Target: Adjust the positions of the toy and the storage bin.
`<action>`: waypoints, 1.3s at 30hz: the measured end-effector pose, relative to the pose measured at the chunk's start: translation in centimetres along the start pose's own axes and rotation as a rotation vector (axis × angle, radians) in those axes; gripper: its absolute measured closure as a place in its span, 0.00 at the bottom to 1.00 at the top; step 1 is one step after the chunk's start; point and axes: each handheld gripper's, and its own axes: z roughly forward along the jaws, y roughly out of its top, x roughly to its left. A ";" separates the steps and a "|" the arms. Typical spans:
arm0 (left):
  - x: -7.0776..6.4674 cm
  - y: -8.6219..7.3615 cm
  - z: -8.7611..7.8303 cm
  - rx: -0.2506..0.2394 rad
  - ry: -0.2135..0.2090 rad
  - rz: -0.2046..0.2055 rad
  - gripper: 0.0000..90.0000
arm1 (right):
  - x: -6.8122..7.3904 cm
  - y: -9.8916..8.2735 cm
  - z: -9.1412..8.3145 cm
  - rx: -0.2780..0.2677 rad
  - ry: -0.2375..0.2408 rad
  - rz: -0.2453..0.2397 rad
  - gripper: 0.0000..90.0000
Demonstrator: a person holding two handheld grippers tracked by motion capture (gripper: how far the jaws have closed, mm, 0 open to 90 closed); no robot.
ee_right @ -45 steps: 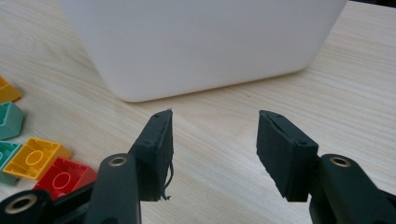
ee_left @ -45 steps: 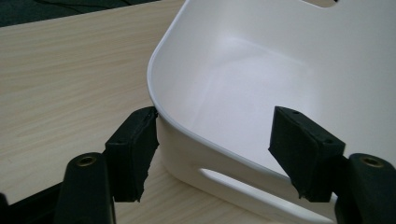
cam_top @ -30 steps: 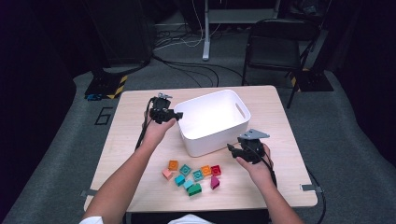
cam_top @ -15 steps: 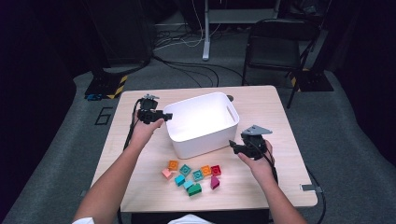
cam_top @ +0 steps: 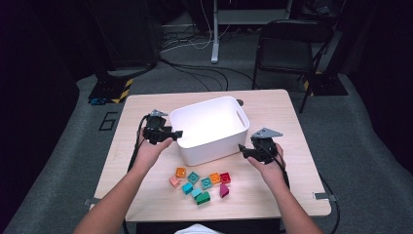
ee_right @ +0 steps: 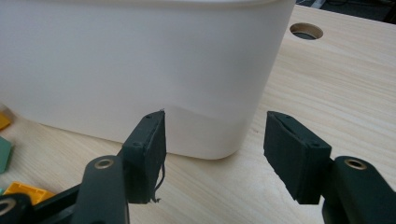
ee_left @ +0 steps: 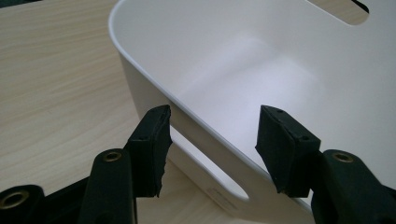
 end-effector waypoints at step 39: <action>4.6 -0.2 -1.1 -0.016 -0.007 0.083 0.66 | 4.2 0.2 0.6 0.027 0.080 -0.106 0.43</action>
